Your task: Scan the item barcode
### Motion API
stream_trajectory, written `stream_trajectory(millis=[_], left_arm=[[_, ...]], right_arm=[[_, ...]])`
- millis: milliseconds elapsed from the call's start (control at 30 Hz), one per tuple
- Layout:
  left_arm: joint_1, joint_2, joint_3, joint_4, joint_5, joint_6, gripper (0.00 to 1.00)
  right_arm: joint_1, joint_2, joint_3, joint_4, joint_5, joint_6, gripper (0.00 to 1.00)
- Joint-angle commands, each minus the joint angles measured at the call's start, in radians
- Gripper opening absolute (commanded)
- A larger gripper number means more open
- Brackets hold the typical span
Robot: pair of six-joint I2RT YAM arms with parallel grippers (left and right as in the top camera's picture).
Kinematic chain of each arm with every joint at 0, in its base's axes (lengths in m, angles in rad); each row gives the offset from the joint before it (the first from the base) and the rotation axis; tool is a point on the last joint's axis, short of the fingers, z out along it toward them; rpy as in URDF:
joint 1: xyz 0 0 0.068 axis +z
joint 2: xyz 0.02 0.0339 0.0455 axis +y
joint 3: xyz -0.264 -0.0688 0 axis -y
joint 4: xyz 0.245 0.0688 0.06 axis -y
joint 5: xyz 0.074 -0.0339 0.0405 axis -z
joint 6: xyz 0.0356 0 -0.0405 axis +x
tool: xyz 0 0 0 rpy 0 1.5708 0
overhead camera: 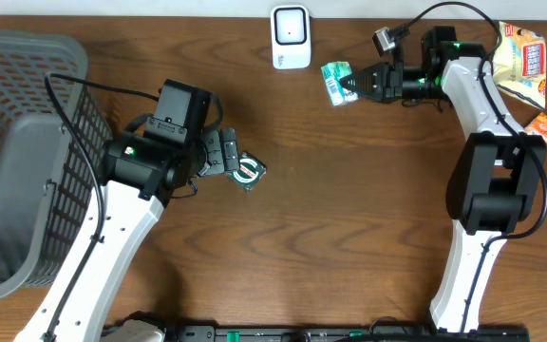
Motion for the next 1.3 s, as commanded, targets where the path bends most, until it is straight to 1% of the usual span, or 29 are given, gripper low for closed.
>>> stream_trajectory(millis=[0, 433, 1033, 1167, 1233, 1267], left_arm=[[0.001, -0.003, 0.015, -0.002, -0.01, 0.006, 0.98], [0.001, -0.003, 0.015, -0.002, -0.01, 0.006, 0.98], [0.001, -0.003, 0.015, -0.002, -0.01, 0.006, 0.98], [0.001, -0.003, 0.015, -0.002, -0.01, 0.006, 0.98], [0.001, -0.003, 0.015, -0.002, -0.01, 0.006, 0.98], [0.001, -0.003, 0.015, -0.002, -0.01, 0.006, 0.98]], right_arm=[[0.007, -0.008, -0.001, 0.001, -0.029, 0.002, 0.01], [0.047, -0.008, -0.001, 0.013, -0.028, 0.002, 0.01], [0.061, -0.008, -0.001, 0.013, -0.024, 0.002, 0.01], [0.088, -0.008, -0.001, 0.021, 0.043, 0.002, 0.01], [0.104, -0.008, -0.001, 0.025, 0.1, 0.002, 0.01], [0.119, -0.008, -0.001, 0.03, 0.169, 0.003, 0.01]])
